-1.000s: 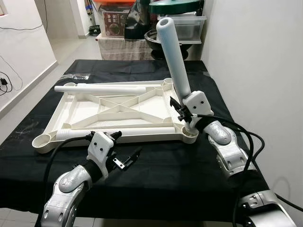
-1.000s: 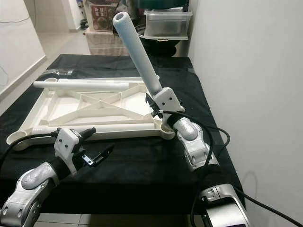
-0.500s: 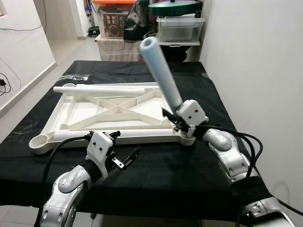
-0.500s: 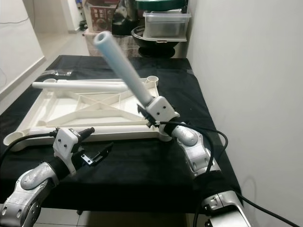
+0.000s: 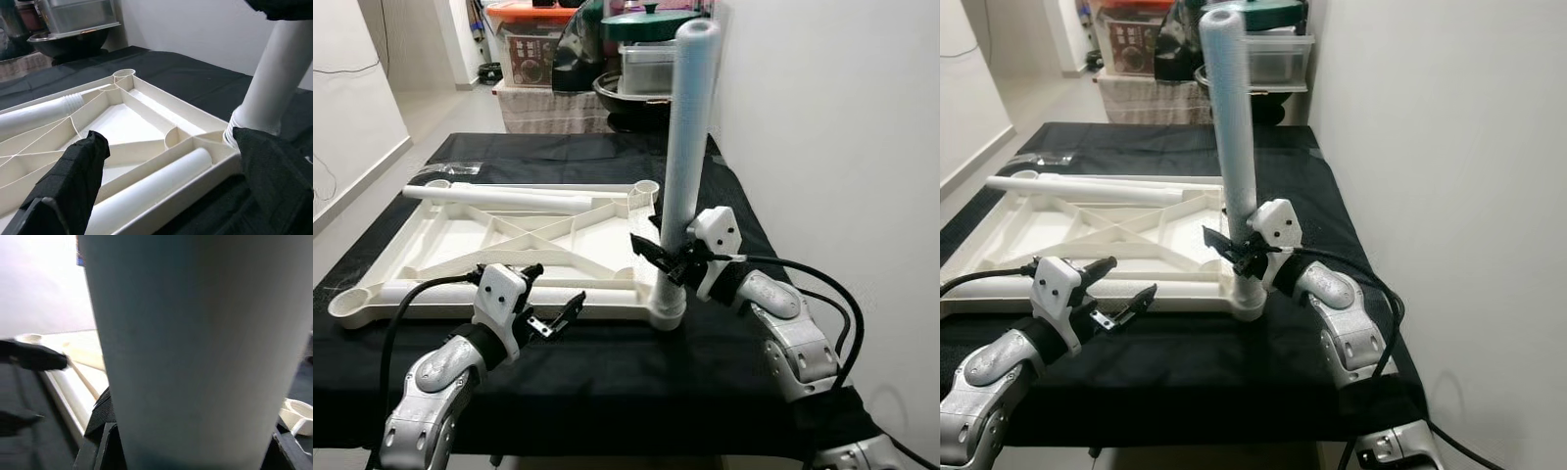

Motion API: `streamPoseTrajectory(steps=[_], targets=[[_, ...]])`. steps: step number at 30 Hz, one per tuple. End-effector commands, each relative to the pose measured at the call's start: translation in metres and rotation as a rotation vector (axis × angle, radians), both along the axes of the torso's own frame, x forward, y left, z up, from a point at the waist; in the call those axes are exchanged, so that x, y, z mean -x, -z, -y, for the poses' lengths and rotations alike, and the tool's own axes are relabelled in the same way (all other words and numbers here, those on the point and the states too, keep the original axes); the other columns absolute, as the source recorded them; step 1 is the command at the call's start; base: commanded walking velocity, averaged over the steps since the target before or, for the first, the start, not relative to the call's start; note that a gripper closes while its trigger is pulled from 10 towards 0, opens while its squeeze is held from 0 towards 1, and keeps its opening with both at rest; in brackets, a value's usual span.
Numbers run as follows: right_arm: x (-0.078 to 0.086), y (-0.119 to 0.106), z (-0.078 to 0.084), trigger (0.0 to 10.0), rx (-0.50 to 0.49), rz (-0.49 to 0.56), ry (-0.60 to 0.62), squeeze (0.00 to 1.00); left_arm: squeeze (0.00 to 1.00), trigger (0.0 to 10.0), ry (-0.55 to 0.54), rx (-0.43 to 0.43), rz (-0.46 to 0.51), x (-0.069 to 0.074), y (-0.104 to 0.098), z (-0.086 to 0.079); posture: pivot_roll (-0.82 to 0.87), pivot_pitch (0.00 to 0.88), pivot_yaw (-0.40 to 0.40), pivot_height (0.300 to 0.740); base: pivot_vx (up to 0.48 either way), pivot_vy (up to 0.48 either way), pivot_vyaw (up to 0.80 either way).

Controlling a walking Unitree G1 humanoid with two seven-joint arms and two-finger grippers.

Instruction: Building children table

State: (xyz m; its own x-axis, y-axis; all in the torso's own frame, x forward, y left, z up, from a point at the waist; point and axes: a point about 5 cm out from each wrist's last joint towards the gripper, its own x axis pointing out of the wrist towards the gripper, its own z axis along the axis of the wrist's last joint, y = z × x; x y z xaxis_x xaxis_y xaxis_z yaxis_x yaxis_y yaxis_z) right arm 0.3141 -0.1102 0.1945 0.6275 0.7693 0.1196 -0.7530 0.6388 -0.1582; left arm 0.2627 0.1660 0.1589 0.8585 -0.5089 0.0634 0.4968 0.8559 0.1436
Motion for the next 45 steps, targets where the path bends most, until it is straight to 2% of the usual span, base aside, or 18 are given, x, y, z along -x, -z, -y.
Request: streamPoseTrajectory(steps=[1,8,12,15,19,21,28,29,34,39,45], targets=[[0.007,0.021,-0.014,0.0,-0.004,-0.109,-0.09,0.0,0.0,10.0,-0.01,0.006,-0.02,0.001,0.004,-0.001,0.02,0.0,-0.047,0.74,0.0,0.0,0.0],[0.007,0.025,-0.012,0.0,0.018,-0.115,-0.093,0.0,0.0,10.0,-0.02,0.013,-0.016,0.001,0.003,-0.003,0.02,0.0,-0.049,0.74,0.0,0.0,0.0],[0.002,0.023,-0.006,0.0,0.016,-0.145,-0.081,0.0,0.0,10.0,-0.024,0.034,-0.023,0.002,0.002,-0.005,0.03,0.0,-0.05,0.74,0.0,0.0,0.0],[-0.005,0.015,-0.001,0.0,-0.021,-0.178,-0.077,0.0,0.0,10.0,-0.024,0.052,-0.031,0.004,0.003,-0.005,0.03,0.0,-0.05,0.74,0.0,0.0,0.0],[-0.007,0.009,-0.003,0.0,-0.073,-0.212,-0.099,0.0,0.0,10.0,-0.028,0.076,-0.039,0.005,0.003,-0.004,0.04,0.0,-0.063,0.74,0.0,0.0,0.0],[-0.012,0.006,-0.008,0.0,-0.139,-0.269,-0.126,0.0,0.0,10.0,-0.014,0.127,-0.051,0.011,0.003,0.001,0.04,0.0,-0.071,0.74,0.0,0.0,0.0],[-0.017,0.01,-0.01,0.0,-0.15,-0.297,-0.128,0.0,0.0,10.0,0.027,0.137,-0.078,0.018,0.007,0.01,0.05,0.0,-0.075,0.74,0.0,0.0,0.0],[-0.019,0.013,-0.007,0.0,-0.174,-0.311,-0.095,0.0,0.0,10.0,0.013,0.137,-0.101,0.024,0.012,0.01,0.05,0.0,-0.076,0.74,0.0,0.0,0.0],[-0.017,0.019,-0.003,0.0,-0.196,-0.332,-0.059,0.0,0.0,10.0,-0.034,0.137,-0.126,0.028,0.019,0.006,0.05,0.0,-0.075,0.74,0.0,0.0,0.0],[-0.013,0.028,0.002,0.0,-0.189,-0.336,0.03,0.0,0.0,10.0,-0.102,0.119,-0.161,0.036,0.029,0.002,0.05,0.0,-0.062,0.74,0.0,0.0,0.0],[-0.014,0.032,0.007,0.0,-0.159,-0.31,0.124,0.0,0.0,10.0,-0.122,0.095,-0.184,0.042,0.037,0.002,0.05,0.0,-0.062,0.74,0.0,0.0,0.0]])
